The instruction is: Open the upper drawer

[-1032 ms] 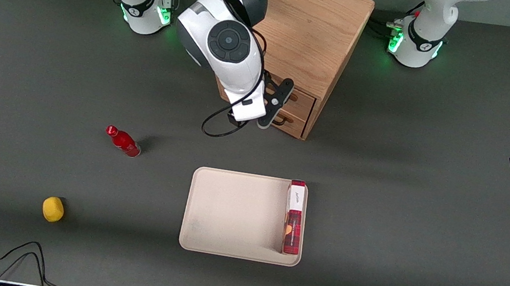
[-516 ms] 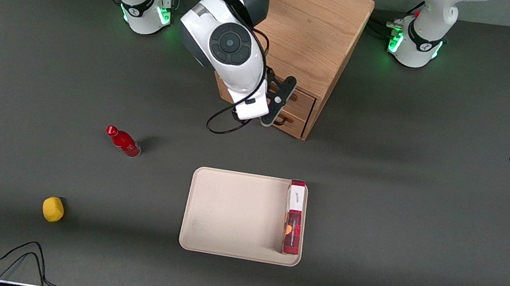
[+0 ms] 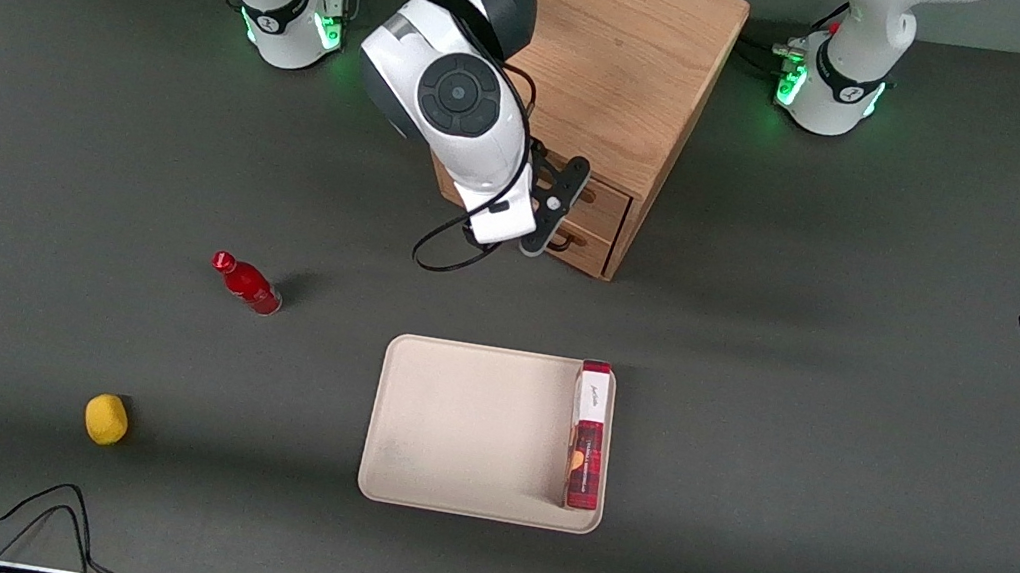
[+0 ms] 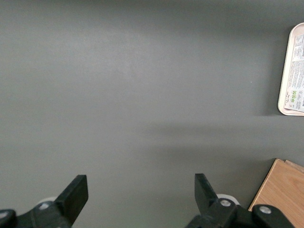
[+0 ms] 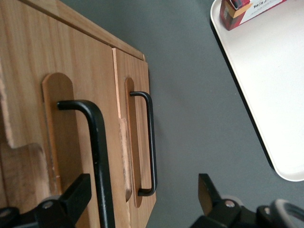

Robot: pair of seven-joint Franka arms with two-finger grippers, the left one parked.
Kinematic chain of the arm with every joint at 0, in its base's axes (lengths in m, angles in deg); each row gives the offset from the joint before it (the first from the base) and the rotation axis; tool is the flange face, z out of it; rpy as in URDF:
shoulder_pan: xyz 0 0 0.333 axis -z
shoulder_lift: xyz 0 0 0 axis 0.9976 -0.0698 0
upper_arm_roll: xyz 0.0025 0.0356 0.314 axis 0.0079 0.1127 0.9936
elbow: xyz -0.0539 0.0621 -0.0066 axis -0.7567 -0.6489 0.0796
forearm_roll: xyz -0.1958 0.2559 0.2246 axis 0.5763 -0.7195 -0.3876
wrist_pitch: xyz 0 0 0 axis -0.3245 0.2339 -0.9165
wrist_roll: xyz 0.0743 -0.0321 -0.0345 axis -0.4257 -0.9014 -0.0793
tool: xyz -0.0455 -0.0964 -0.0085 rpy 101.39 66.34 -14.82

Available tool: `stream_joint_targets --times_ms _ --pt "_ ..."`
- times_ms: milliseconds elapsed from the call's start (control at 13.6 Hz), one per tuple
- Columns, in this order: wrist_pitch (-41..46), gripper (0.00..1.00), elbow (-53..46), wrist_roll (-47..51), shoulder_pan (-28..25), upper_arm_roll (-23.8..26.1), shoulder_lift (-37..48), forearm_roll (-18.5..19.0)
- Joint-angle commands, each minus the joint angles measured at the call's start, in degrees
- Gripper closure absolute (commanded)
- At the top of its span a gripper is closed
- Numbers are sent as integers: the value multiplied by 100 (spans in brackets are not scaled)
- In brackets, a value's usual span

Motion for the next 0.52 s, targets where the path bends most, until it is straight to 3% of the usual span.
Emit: stream_joint_targets --times_ms 0,442 --pt "-162 0 165 -129 29 25 36 48" --pt "-242 0 165 -199 47 16 -16 233"
